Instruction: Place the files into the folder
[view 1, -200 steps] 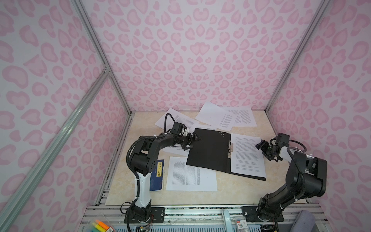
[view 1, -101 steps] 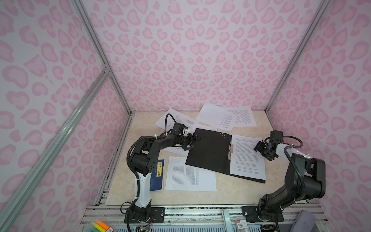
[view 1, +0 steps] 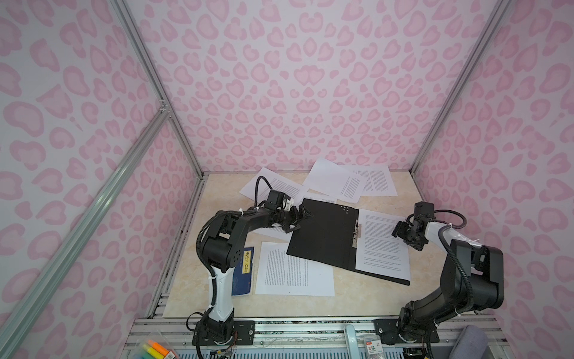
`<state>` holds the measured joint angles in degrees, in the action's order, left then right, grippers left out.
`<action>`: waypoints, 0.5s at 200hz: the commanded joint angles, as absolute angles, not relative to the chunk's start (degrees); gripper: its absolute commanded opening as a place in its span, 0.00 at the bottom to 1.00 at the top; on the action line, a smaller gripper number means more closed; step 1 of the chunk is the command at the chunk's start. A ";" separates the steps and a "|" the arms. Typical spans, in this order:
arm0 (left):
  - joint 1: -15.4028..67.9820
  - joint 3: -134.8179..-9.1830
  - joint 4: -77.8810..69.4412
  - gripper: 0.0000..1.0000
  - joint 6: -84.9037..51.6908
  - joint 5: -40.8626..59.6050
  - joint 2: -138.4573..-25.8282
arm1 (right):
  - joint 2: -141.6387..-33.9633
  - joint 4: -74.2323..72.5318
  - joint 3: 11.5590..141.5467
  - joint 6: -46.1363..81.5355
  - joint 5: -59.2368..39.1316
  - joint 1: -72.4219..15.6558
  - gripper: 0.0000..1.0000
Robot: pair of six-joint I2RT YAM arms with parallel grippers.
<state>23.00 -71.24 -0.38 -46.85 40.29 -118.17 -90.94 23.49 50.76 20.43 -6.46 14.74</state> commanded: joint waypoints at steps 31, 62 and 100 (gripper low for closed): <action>23.14 -70.39 8.49 0.98 -47.26 34.63 -119.50 | -91.50 21.97 48.41 20.63 -10.50 14.68 0.76; 23.19 -70.20 8.34 0.98 -47.34 34.80 -119.79 | -92.42 21.38 47.50 20.45 -11.65 14.58 0.75; 23.16 -70.22 8.08 0.98 -47.52 34.89 -120.05 | -91.39 21.27 46.13 21.14 -13.88 14.59 0.74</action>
